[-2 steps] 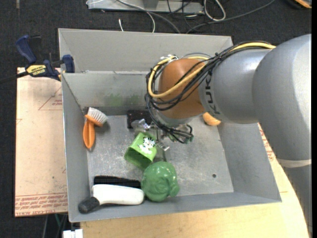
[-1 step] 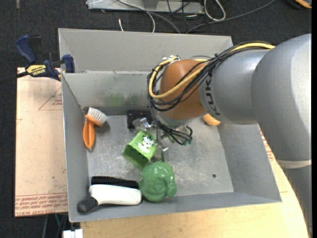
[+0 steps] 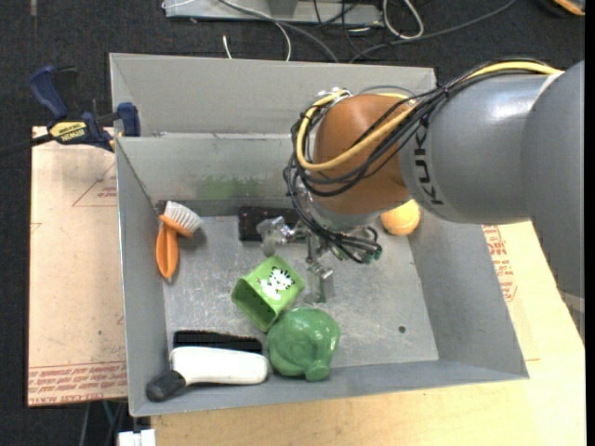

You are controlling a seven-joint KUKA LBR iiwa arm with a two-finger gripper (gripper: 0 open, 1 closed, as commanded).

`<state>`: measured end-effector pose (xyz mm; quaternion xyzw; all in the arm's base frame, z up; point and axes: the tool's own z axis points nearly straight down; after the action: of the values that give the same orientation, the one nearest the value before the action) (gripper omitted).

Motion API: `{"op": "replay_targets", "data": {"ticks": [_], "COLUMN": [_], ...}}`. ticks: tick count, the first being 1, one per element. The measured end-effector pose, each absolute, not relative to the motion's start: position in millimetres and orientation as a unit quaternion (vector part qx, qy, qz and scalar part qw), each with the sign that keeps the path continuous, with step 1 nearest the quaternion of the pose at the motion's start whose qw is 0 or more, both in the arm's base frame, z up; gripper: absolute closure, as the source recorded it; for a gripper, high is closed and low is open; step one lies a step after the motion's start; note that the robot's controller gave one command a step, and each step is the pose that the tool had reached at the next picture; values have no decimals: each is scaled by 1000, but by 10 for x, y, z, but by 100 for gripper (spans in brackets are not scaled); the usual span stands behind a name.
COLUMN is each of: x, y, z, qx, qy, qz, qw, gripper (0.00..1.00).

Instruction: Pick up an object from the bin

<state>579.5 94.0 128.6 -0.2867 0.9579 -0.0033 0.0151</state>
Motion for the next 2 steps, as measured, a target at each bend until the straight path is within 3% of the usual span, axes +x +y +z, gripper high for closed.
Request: {"op": "replay_targets", "data": {"ticks": [1,2], "x": [5678,5714], "y": [1011,1115], "z": [1257,1080], "qx": [-274,-312], "qy": [961,950], "qz": [-4,-5], "qw": [22,22], "gripper": [0,0]}}
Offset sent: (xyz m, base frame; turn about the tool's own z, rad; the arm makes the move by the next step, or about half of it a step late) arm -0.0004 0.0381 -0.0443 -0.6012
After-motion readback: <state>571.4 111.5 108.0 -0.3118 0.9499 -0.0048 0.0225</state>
